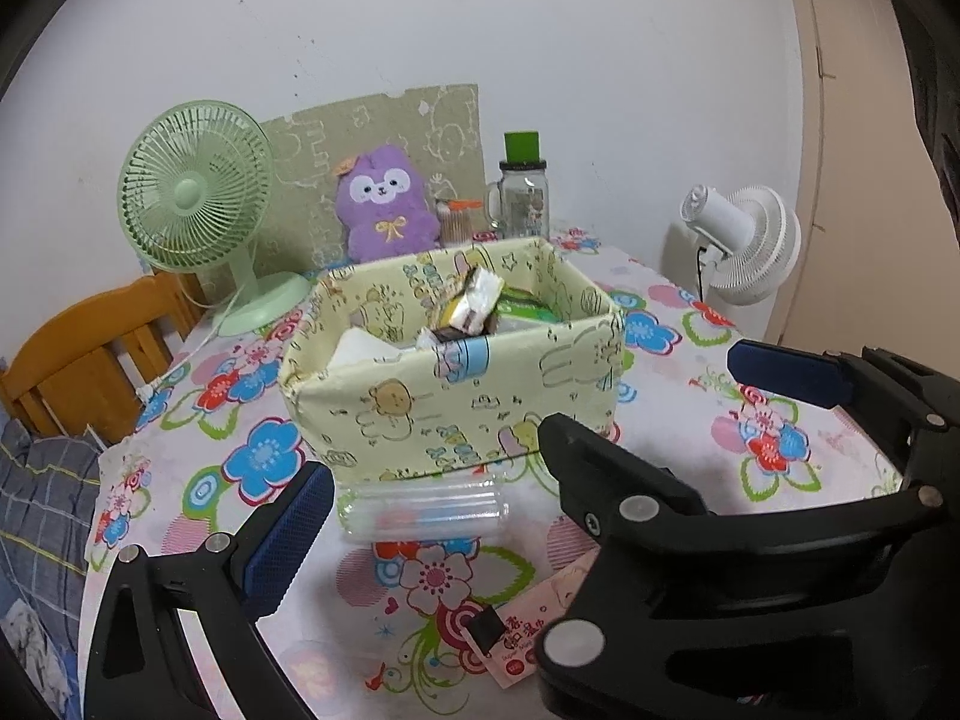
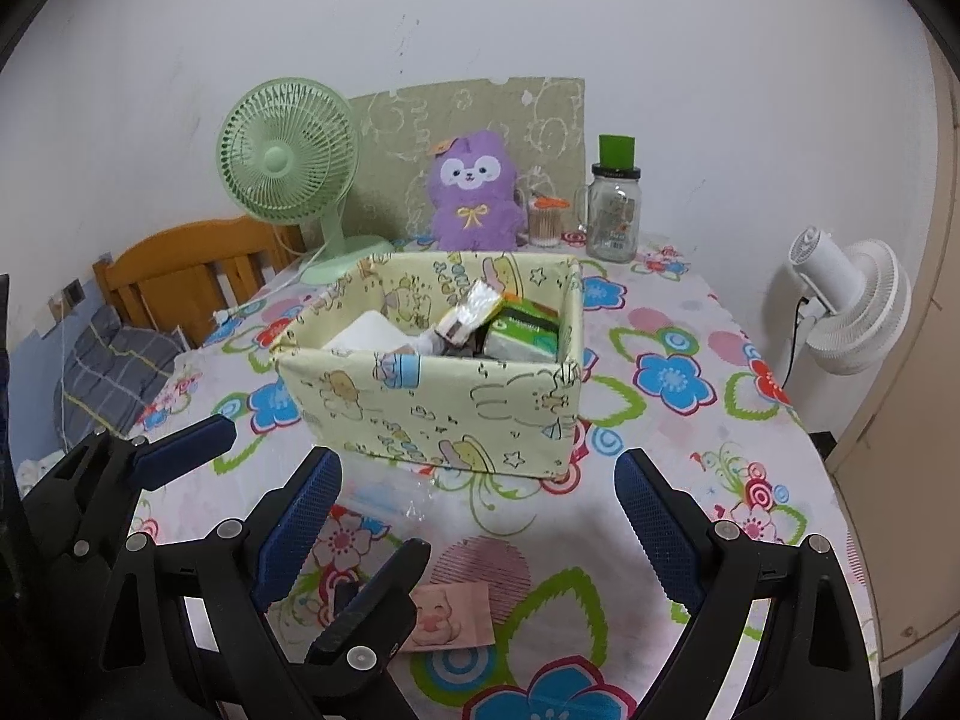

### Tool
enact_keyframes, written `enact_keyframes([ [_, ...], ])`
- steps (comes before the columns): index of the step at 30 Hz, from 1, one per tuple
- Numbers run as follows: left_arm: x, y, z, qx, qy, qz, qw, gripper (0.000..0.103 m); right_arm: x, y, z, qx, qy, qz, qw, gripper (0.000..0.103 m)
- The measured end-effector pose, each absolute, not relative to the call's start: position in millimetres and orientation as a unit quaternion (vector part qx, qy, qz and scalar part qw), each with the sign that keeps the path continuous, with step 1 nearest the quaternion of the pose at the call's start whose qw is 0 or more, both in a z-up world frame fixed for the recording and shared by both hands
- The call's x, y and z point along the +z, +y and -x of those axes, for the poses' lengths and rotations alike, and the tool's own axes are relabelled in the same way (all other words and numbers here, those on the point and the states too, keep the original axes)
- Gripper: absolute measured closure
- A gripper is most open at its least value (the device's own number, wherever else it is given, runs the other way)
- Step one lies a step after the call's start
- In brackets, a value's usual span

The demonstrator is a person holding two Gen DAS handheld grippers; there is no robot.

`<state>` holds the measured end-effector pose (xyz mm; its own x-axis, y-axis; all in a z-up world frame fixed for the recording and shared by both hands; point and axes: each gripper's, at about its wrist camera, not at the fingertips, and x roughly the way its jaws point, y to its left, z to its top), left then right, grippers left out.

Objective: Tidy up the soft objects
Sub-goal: 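Withdraw both open tools back from the box, then lower the left tool onto the pink wet-wipe packet and close on it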

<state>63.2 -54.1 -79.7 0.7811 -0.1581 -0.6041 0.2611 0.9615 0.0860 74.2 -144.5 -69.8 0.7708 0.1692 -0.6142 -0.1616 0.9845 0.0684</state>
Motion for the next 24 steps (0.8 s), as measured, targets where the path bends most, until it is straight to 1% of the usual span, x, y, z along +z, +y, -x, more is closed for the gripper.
enact_keyframes([
  [24,-129,-67,-65,-0.158,0.357,-0.109,0.914,0.001,-118,-161,-75,0.087,0.369,0.003,0.925,0.009],
])
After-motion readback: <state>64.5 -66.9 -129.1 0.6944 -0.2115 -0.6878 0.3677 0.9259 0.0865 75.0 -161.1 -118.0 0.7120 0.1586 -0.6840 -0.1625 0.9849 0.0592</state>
